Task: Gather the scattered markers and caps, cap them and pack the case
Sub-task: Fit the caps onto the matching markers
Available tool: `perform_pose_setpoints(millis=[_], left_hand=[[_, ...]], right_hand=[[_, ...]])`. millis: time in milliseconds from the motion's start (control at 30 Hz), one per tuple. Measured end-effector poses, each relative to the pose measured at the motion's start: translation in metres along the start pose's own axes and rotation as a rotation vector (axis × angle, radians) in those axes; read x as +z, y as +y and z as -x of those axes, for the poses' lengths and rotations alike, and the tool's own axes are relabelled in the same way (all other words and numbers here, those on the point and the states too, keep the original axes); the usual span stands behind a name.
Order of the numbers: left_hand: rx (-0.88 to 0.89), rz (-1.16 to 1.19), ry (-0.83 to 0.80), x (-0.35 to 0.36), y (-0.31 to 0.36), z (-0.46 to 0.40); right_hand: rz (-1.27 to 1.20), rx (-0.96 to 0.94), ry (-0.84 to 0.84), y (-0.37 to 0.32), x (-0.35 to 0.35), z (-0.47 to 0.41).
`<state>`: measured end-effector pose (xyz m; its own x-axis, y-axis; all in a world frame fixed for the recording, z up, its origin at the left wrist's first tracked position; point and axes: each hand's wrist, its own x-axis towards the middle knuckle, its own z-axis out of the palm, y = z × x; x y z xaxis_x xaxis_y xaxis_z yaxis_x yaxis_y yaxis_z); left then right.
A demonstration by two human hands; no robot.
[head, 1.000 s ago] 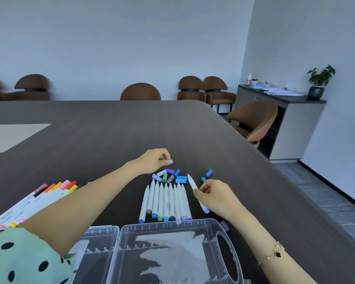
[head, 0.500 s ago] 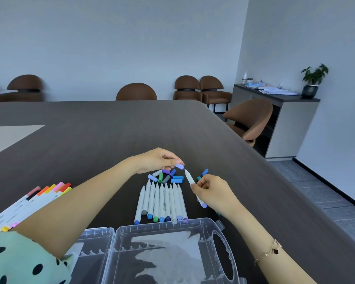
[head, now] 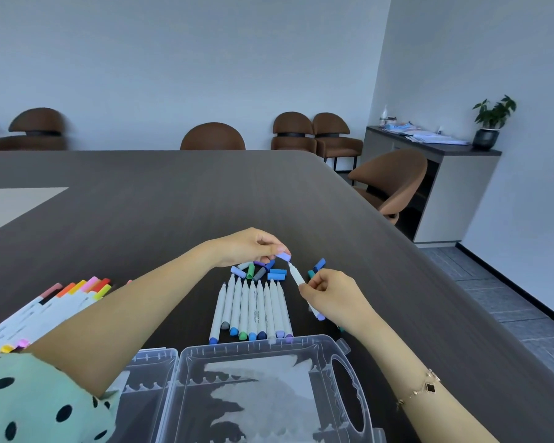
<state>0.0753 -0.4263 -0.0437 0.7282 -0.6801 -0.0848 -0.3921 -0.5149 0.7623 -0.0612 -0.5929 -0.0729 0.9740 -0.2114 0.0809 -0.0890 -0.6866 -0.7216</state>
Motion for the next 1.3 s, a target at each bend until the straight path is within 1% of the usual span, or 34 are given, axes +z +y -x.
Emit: perform_pose_setpoints(millis=[167, 267, 367, 433, 533, 800, 867, 1000, 1033, 1167, 1300], left_hand=[[0.032, -0.030, -0.072, 0.011, 0.010, -0.001], [0.050, -0.041, -0.016, 0.010, 0.013, -0.003], [0.011, -0.039, 0.033, -0.001, 0.009, -0.002], [-0.009, -0.051, 0.025, -0.004, 0.006, -0.001], [-0.004, -0.028, 0.009, -0.003, 0.003, -0.002], [-0.024, -0.019, 0.001, 0.004, 0.001, -0.002], [-0.033, -0.028, 0.028, 0.004, -0.001, -0.003], [-0.058, -0.052, 0.137, 0.005, -0.002, -0.002], [-0.053, -0.078, 0.136, 0.005, -0.003, -0.002], [-0.039, -0.141, 0.054, 0.002, -0.004, 0.001], [-0.023, -0.191, 0.075, -0.002, -0.004, 0.002]], right_hand=[[-0.009, -0.004, -0.036, -0.002, 0.000, 0.002], [-0.011, 0.023, -0.033, -0.002, -0.001, 0.002], [-0.035, 0.043, 0.017, 0.000, -0.003, 0.000], [-0.051, 0.048, 0.027, 0.000, -0.004, -0.001], [-0.062, 0.049, -0.006, -0.002, -0.004, 0.000], [-0.027, 0.037, -0.005, 0.000, -0.002, -0.001], [-0.025, 0.042, 0.000, 0.001, -0.001, -0.002], [-0.021, 0.055, 0.009, 0.002, 0.000, -0.004], [-0.021, 0.056, 0.012, 0.002, 0.001, -0.004], [-0.036, 0.058, 0.022, 0.002, 0.000, -0.005], [-0.041, 0.050, 0.019, 0.001, -0.001, -0.004]])
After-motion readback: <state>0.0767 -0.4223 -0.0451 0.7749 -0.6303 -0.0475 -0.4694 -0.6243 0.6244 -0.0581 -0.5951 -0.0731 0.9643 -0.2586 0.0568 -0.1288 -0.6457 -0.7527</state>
